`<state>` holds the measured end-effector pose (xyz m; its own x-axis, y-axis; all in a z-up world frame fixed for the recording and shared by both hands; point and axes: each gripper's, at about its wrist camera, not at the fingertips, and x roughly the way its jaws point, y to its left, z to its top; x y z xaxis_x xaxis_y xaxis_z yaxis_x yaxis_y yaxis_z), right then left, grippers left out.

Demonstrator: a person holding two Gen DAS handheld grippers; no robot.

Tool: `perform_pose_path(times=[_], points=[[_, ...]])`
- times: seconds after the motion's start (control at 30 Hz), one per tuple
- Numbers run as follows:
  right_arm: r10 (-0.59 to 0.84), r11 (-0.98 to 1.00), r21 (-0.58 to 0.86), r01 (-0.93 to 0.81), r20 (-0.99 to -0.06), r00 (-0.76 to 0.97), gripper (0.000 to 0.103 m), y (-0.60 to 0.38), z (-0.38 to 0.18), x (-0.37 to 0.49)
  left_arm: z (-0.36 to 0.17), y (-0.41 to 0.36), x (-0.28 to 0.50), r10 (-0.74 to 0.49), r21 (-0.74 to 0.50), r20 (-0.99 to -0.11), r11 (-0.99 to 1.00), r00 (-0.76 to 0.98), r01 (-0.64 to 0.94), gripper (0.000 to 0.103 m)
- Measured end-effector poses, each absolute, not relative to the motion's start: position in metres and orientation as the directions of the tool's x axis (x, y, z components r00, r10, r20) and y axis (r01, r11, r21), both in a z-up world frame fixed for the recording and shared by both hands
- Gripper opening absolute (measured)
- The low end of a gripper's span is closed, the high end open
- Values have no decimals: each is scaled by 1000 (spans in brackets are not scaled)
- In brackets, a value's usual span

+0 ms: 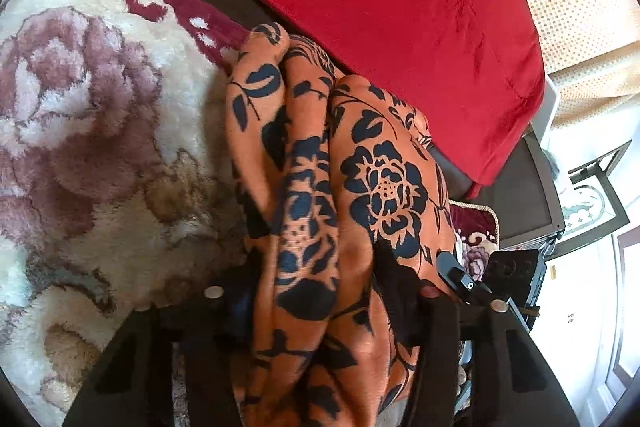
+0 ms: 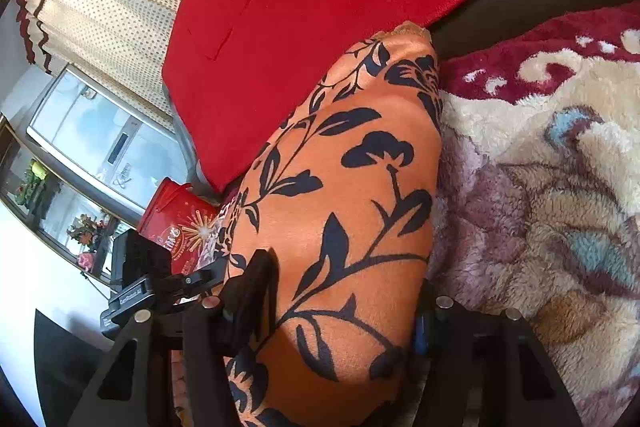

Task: Fold small clothes

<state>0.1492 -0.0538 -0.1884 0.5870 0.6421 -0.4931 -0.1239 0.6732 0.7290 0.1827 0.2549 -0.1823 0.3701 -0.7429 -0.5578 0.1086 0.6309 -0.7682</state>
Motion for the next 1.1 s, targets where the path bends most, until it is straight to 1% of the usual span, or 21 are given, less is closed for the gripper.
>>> perform_pose_path(times=[0.07, 0.1, 0.17, 0.23, 0.27, 0.3, 0.33, 0.37, 0.43, 0.47, 0.57, 0.63, 0.7, 0.9, 1.1], points=[[644, 670, 733, -118, -495, 584, 61, -55, -189, 150, -185, 256, 184, -736, -762, -571, 640, 365, 99, 52], [647, 666, 737, -115, -494, 581, 61, -55, -190, 151, -187, 256, 185, -728, -753, -584, 651, 358, 95, 55], [646, 668, 736, -112, -499, 577, 61, -52, -192, 152, -192, 254, 189, -721, -746, -602, 661, 342, 78, 72], [648, 668, 736, -113, -500, 575, 61, -52, -192, 153, -194, 247, 194, -721, -749, -605, 659, 339, 65, 74], [649, 666, 737, -112, -499, 574, 61, -52, -193, 153, -194, 247, 193, -721, -749, -603, 659, 342, 69, 73], [650, 666, 737, -113, -498, 574, 61, -53, -193, 153, -192, 247, 193, -722, -749, -600, 658, 346, 75, 70], [649, 667, 737, -114, -498, 576, 61, -53, -193, 153, -189, 247, 191, -720, -745, -598, 661, 352, 87, 60], [647, 668, 735, -116, -497, 578, 61, -53, -192, 153, -187, 246, 191, -714, -738, -600, 668, 360, 95, 54], [638, 678, 726, -119, -499, 586, 61, -53, -190, 152, -180, 245, 188, -706, -726, -598, 678, 380, 116, 46], [633, 683, 720, -122, -501, 590, 61, -52, -188, 151, -175, 244, 186, -701, -719, -595, 683, 393, 128, 43], [613, 707, 692, -145, -498, 613, 58, -50, -179, 147, -162, 241, 181, -686, -698, -590, 698, 425, 159, 41], [602, 721, 674, -162, -493, 628, 55, -50, -171, 145, -154, 237, 177, -682, -689, -584, 703, 440, 175, 40], [593, 729, 662, -173, -485, 643, 54, -51, -163, 142, -143, 233, 172, -680, -683, -574, 705, 456, 193, 40], [577, 732, 655, -189, -448, 683, 53, -70, -138, 126, -117, 214, 154, -685, -668, -551, 704, 476, 239, 40], [570, 734, 643, -219, -408, 713, 53, -99, -112, 99, -78, 180, 126, -639, -602, -561, 751, 526, 271, 40]])
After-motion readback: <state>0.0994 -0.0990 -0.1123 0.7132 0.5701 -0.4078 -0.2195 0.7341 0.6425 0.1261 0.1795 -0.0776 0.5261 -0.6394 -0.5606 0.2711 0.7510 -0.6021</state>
